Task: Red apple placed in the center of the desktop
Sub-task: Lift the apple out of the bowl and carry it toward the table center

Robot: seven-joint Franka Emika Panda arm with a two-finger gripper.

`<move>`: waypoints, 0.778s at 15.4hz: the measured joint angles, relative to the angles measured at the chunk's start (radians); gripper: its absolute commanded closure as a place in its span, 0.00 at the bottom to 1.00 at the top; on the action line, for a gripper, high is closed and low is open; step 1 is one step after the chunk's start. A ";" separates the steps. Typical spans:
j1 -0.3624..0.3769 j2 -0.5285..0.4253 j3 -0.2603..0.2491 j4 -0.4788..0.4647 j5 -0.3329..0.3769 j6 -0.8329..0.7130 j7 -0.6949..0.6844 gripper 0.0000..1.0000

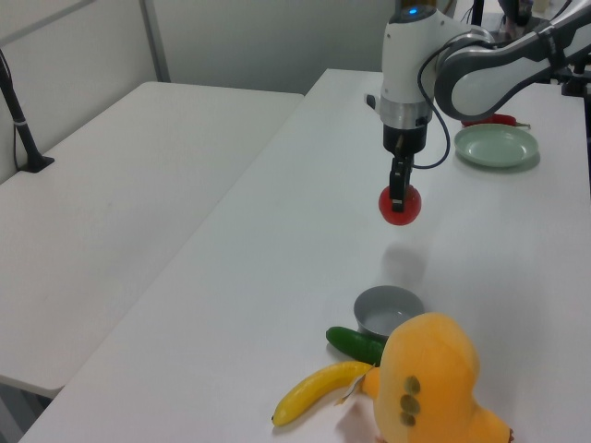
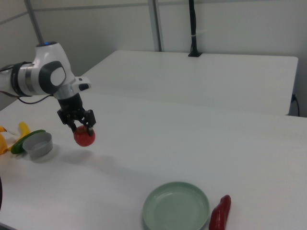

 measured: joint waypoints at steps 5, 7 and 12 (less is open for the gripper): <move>-0.030 0.010 -0.055 -0.035 -0.001 0.002 -0.050 0.50; -0.042 0.022 -0.057 -0.036 -0.001 0.003 -0.055 0.48; -0.044 0.062 -0.056 -0.037 -0.001 0.056 -0.056 0.48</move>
